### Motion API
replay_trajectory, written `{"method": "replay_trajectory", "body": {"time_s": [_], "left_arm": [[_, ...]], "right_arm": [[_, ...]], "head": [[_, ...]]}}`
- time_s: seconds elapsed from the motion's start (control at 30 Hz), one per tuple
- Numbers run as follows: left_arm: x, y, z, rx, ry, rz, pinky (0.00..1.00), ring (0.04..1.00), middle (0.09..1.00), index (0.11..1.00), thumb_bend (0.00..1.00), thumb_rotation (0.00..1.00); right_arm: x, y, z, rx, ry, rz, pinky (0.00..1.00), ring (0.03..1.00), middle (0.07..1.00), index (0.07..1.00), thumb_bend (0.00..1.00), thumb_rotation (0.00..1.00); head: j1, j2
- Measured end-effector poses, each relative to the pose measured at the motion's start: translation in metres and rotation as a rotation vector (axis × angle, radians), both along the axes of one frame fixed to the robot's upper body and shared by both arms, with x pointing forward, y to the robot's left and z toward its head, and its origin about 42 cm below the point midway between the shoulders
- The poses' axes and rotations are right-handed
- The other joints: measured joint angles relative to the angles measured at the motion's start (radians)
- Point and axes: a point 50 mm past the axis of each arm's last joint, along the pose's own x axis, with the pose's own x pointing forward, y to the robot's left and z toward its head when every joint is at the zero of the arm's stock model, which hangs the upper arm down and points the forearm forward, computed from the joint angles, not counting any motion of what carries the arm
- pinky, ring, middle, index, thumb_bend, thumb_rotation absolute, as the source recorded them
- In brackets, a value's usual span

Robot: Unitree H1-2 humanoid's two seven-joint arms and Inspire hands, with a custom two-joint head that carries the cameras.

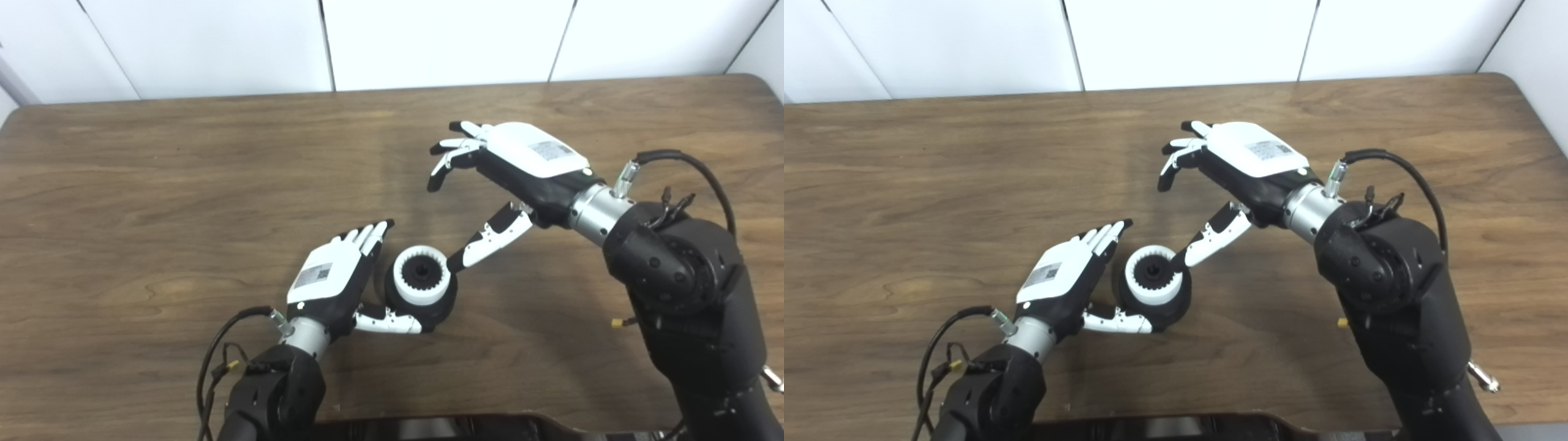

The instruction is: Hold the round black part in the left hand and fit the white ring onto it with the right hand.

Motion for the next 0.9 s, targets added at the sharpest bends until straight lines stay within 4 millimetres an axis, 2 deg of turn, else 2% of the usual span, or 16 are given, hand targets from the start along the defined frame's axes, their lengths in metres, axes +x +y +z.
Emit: {"method": "replay_trajectory", "body": {"time_s": [0.5, 0.7, 0.8, 0.9], "left_arm": [[0.000, 0.009, 0.004, 0.027, 0.010, -0.030, 1.00, 1.000, 1.000, 1.000, 1.00, 0.54], [0.002, 0.022, 0.008, -0.003, 0.027, -0.047, 1.00, 1.000, 1.000, 1.000, 1.00, 0.54], [0.002, 0.029, 0.011, -0.023, 0.032, -0.058, 1.00, 1.000, 1.000, 1.000, 1.00, 0.52], [0.002, 0.038, 0.012, -0.046, 0.046, -0.065, 1.00, 1.000, 1.000, 1.000, 1.00, 0.52]], "right_arm": [[0.006, -0.001, -0.004, 0.006, 0.020, -0.001, 1.00, 1.000, 0.903, 0.682, 1.00, 0.43], [0.011, -0.008, 0.000, -0.035, 0.053, 0.001, 1.00, 1.000, 0.940, 0.827, 1.00, 0.46], [0.013, -0.012, 0.002, -0.031, 0.078, 0.002, 1.00, 1.000, 0.962, 0.902, 1.00, 0.43], [0.013, -0.015, 0.001, -0.018, 0.120, 0.001, 1.00, 1.000, 0.967, 0.926, 1.00, 0.41]], "head": [[0.038, -0.008], [0.051, -0.009], [0.051, -0.012], [0.052, -0.015]]}}
